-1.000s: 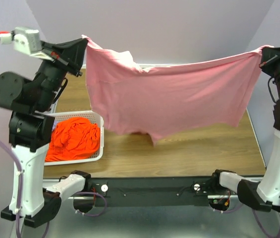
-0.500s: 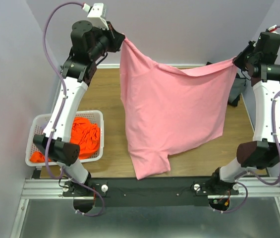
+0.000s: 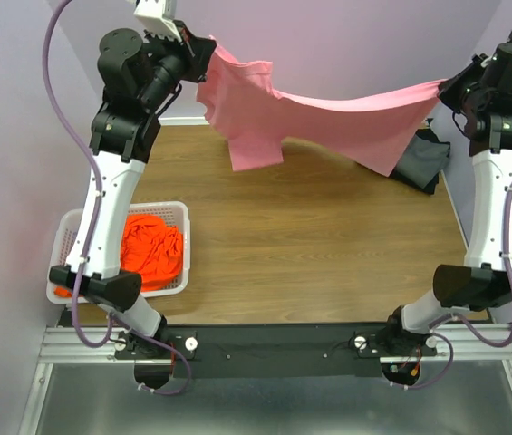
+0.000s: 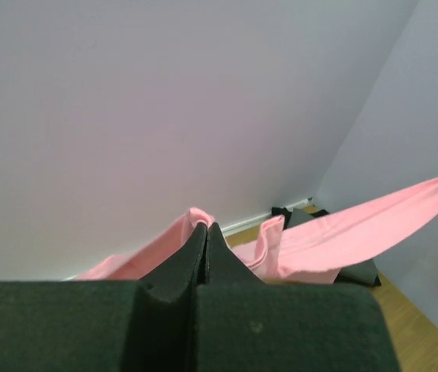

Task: Fold and stack the t-shirts
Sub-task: Flatten the tshirt out

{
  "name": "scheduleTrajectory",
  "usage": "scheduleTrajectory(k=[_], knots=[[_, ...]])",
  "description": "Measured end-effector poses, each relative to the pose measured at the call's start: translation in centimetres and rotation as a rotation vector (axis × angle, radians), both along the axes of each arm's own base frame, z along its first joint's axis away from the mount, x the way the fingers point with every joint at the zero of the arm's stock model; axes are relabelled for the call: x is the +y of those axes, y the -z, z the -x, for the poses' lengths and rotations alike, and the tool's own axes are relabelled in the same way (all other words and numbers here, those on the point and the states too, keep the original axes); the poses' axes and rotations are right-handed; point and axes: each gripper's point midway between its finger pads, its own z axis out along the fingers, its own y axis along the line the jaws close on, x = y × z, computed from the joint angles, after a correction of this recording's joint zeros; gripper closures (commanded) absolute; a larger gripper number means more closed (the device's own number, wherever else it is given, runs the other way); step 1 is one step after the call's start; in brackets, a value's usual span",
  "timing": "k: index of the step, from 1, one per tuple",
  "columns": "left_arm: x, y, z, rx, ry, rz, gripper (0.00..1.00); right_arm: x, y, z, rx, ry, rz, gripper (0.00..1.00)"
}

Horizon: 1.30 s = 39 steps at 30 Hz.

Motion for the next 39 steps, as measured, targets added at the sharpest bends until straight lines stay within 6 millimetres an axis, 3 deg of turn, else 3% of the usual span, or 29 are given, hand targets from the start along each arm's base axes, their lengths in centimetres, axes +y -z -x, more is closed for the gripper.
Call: scheduleTrajectory(k=[6, 11, 13, 14, 16, 19, 22, 26, 29, 31, 33, 35, 37, 39], knots=[[1.9, -0.6, 5.9, -0.05, -0.01, -0.034, 1.0, 0.8, -4.7, 5.9, -0.123, 0.01, -0.001, 0.98], [4.6, -3.6, 13.6, -0.179, -0.037, -0.012, 1.0, 1.6, -10.2, 14.2, -0.3, 0.037, 0.015, 0.98], [5.5, -4.9, 16.2, -0.232, -0.043, 0.006, 1.0, 1.8, -11.9, 17.2, -0.368, 0.049, 0.02, 0.98], [5.9, -5.5, 17.3, -0.254, -0.046, 0.014, 1.0, 1.8, -12.3, 17.8, -0.382, 0.054, 0.019, 0.98], [6.7, -7.1, 20.0, -0.309, -0.049, 0.033, 1.0, 1.8, -14.2, 21.5, -0.462, 0.085, 0.026, 0.98], [7.4, -8.8, 22.3, -0.357, -0.048, 0.049, 1.0, 1.5, -15.4, 24.3, -0.516, 0.125, 0.032, 0.98], [7.6, -10.0, 23.1, -0.37, -0.047, 0.053, 1.0, 0.9, -16.3, 26.0, -0.538, 0.17, 0.038, 0.98], [7.5, -10.7, 23.1, -0.375, -0.04, 0.053, 1.0, 0.3, -16.1, 26.4, -0.52, 0.208, 0.037, 0.99], [6.8, -10.1, 21.9, -0.35, -0.024, 0.044, 1.0, -0.2, -14.0, 25.1, -0.462, 0.23, 0.019, 0.99], [6.1, -9.4, 20.4, -0.324, -0.009, 0.035, 1.0, -0.6, -11.3, 23.4, -0.389, 0.246, -0.002, 0.98], [4.9, -8.4, 18.0, -0.289, 0.016, 0.02, 1.0, -1.1, -8.0, 21.3, -0.299, 0.266, -0.027, 0.98], [3.1, -5.8, 13.8, -0.218, 0.042, -0.004, 1.0, -1.6, -4.1, 19.0, -0.2, 0.286, -0.041, 0.98], [1.9, -2.7, 9.9, -0.141, 0.049, -0.028, 1.0, -2.1, -1.1, 17.3, -0.124, 0.304, -0.046, 0.98], [0.3, 2.0, 4.9, -0.035, 0.051, -0.063, 1.0, -2.7, 3.5, 14.7, -0.024, 0.323, -0.047, 0.98]])
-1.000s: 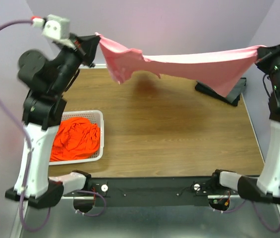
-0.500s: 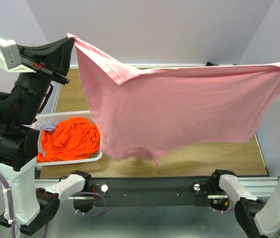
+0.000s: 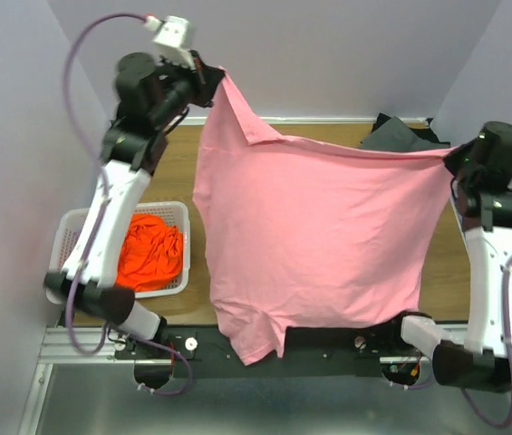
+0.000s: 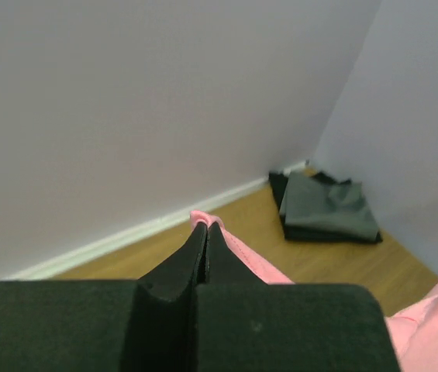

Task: Fold and stack the t-shirts
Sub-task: Flatten the tshirt out

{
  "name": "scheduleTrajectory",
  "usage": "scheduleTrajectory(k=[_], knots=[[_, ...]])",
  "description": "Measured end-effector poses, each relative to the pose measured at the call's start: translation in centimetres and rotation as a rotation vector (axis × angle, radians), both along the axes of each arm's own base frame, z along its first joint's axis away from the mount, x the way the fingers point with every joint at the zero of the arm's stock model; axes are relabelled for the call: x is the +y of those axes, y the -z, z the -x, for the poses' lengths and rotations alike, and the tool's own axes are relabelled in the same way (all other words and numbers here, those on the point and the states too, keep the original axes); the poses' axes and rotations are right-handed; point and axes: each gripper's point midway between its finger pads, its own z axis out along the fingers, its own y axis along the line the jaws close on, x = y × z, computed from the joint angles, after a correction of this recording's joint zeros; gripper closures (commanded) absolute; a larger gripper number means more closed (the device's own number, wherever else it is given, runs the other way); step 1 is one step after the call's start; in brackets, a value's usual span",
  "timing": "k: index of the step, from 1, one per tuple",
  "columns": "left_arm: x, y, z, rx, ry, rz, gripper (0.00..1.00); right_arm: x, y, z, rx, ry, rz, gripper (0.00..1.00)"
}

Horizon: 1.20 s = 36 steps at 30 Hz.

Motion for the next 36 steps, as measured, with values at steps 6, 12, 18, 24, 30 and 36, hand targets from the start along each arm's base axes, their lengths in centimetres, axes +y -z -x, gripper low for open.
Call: scheduleTrajectory(k=[6, 12, 18, 24, 30, 36], knots=[[-4.7, 16.8, -15.0, 0.307, 0.001, -0.113, 0.17, -1.3, 15.9, -7.2, 0.327, 0.016, -0.045, 0.6], [-7.4, 27.3, -22.4, 0.447, -0.002, -0.127, 0.02, -1.7, 25.8, -12.8, 0.547, -0.046, -0.041, 0.37], [-8.3, 25.5, -19.7, 0.456, -0.003, -0.106, 0.02, -0.5, 25.6, -14.5, 0.525, -0.156, -0.037, 0.09], [-9.6, 23.1, -11.8, 0.518, -0.019, -0.083, 0.02, 2.5, 23.3, -12.7, 0.451, -0.297, -0.071, 0.07], [-9.9, 32.7, -5.0, 0.782, -0.044, -0.149, 0.02, 8.9, 24.6, -9.5, 0.476, -0.503, -0.117, 0.07], [-7.5, 42.5, -0.6, 1.035, -0.106, -0.204, 0.02, 11.7, 29.9, -5.2, 0.615, -0.574, -0.199, 0.07]])
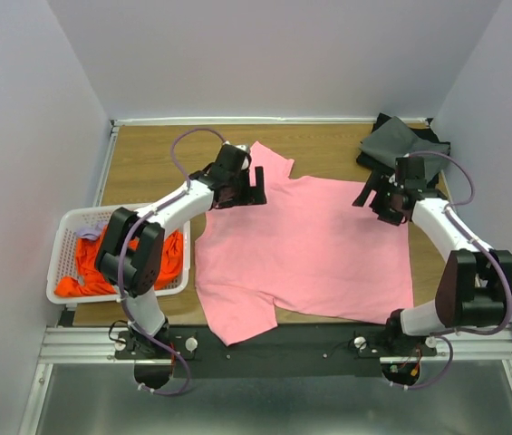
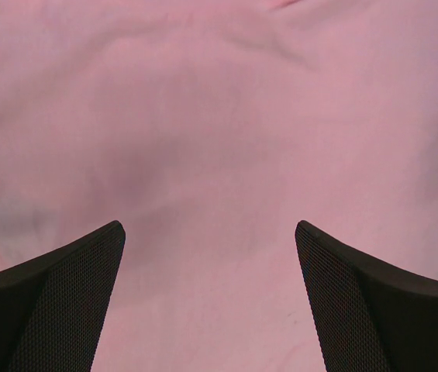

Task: Fold and stack the t-shirts
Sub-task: Flatten the tshirt out

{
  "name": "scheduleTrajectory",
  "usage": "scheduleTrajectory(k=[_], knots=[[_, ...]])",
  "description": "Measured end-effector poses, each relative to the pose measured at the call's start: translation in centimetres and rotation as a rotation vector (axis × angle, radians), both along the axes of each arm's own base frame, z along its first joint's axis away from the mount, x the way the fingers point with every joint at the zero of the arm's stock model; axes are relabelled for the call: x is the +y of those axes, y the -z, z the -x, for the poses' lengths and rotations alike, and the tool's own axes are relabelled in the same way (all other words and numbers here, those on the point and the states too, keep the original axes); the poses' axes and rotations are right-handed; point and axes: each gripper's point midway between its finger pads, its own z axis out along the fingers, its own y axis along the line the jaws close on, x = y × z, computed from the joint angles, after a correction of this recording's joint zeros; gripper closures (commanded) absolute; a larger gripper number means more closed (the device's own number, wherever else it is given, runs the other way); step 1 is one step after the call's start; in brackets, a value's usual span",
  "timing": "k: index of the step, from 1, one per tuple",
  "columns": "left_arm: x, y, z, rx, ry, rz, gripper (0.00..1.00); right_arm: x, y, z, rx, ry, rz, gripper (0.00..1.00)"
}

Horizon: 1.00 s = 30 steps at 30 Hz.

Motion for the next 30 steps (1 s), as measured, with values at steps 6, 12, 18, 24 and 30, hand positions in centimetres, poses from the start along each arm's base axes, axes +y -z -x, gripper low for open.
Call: scheduleTrajectory(k=[6, 12, 18, 24, 30], knots=[[0.9, 3.8, 2.2, 0.095, -0.035, -0.005, 0.02, 0.0, 2.7, 1.9, 0.09, 0.01, -0.004, 0.07], [0.4, 4.9, 1.8, 0.1, -0.039, 0.015, 0.02, -0.5, 5.4, 2.8, 0.174, 0.034, 0.018, 0.06], [-0.1, 7.1, 1.1, 0.13, -0.037, 0.025, 0.02, -1.5, 7.7, 3.3, 0.25, 0.074, 0.065, 0.06], [-0.5, 7.1, -0.9, 0.113, -0.041, 0.051, 0.02, -2.2, 7.8, 1.8, 0.263, 0.113, 0.092, 0.06], [-0.8, 6.9, -4.6, 0.085, -0.049, 0.074, 0.02, -3.3, 7.9, -0.8, 0.27, 0.158, 0.139, 0.06]])
